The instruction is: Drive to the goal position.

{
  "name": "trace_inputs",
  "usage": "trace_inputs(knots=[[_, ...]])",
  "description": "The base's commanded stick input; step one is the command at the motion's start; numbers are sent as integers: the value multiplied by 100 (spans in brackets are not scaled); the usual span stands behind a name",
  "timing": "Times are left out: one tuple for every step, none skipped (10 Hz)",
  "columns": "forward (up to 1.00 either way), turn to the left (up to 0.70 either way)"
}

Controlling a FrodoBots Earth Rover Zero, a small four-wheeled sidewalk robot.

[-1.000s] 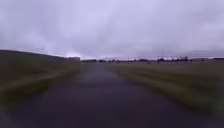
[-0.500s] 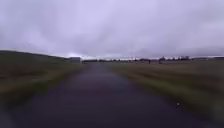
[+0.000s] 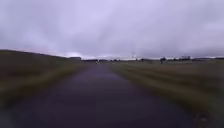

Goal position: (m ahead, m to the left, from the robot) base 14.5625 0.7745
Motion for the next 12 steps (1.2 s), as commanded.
trace_inputs(knots=[[100,7],[100,0],[100,0],[100,0],[100,0],[100,0],[100,0],[100,0],[100,0],[100,0],[100,0],[100,0]])
